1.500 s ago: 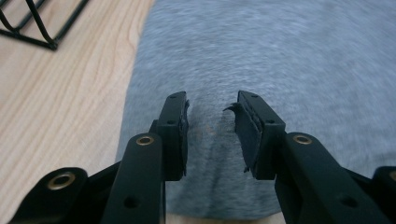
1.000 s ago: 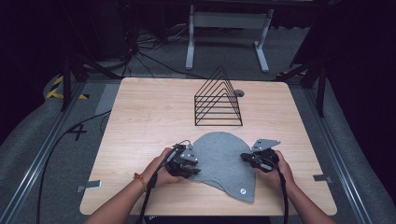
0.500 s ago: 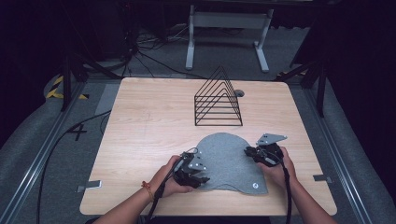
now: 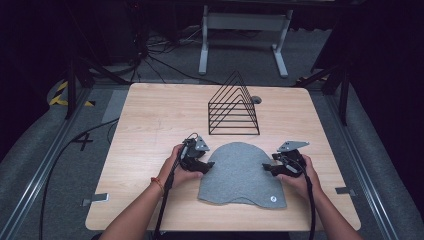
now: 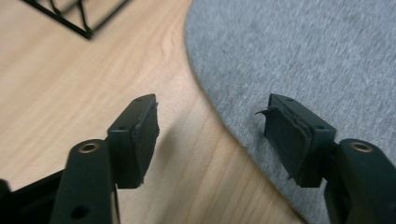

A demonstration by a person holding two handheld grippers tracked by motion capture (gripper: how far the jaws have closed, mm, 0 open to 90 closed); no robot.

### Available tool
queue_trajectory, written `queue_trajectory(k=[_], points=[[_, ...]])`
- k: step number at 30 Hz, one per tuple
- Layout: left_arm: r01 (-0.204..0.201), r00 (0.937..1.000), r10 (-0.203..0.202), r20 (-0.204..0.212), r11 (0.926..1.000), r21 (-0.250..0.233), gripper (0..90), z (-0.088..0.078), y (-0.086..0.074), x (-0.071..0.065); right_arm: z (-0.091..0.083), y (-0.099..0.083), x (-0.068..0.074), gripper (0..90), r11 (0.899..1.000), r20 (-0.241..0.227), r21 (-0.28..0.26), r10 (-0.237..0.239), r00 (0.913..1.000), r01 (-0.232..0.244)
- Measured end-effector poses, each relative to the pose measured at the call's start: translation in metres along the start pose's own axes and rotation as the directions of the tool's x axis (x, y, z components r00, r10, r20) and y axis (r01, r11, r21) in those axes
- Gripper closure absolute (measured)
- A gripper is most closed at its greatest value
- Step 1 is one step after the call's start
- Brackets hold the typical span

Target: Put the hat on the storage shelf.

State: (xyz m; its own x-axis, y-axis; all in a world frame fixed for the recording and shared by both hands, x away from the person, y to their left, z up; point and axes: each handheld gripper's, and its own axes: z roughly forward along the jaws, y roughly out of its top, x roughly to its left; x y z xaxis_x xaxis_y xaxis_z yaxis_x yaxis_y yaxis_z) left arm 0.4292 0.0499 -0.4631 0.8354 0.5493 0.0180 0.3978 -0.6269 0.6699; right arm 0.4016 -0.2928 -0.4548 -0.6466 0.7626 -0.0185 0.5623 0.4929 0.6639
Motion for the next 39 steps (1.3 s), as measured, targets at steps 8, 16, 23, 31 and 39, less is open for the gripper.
queue_trajectory(k=[8, 16, 23, 31, 39], points=[[0.011, 0.9980, -0.011, 0.063, 0.9999, -0.001, 33.4, 0.004, 0.001, -0.003, 0.000, 0.000, 0.003, 53.8, 1.000, -0.021, -0.009, 0.000, 0.9998, 0.000], [-0.001, 0.9936, 0.003, 0.113, 0.9999, -0.016, 58.2, 0.003, 0.003, -0.010, 0.000, 0.003, 0.009, 76.9, 1.000, -0.060, 0.011, 0.004, 0.9982, -0.004], [0.007, 0.9854, -0.002, 0.170, 0.9996, -0.027, 85.2, 0.003, 0.002, -0.008, -0.001, 0.001, 0.008, 84.8, 1.000, -0.085, -0.007, 0.026, 0.9961, -0.026], [-0.021, 0.9887, 0.038, 0.145, 0.9930, -0.116, 87.4, -0.021, 0.014, -0.012, -0.021, 0.008, 0.013, 85.2, 0.996, -0.092, -0.087, -0.018, 0.9956, 0.010], [-0.046, 0.9913, 0.074, 0.109, 0.9707, -0.236, 87.7, -0.068, 0.047, -0.015, -0.068, 0.035, 0.020, 85.2, 0.973, -0.075, -0.220, -0.087, 0.9934, 0.068]])
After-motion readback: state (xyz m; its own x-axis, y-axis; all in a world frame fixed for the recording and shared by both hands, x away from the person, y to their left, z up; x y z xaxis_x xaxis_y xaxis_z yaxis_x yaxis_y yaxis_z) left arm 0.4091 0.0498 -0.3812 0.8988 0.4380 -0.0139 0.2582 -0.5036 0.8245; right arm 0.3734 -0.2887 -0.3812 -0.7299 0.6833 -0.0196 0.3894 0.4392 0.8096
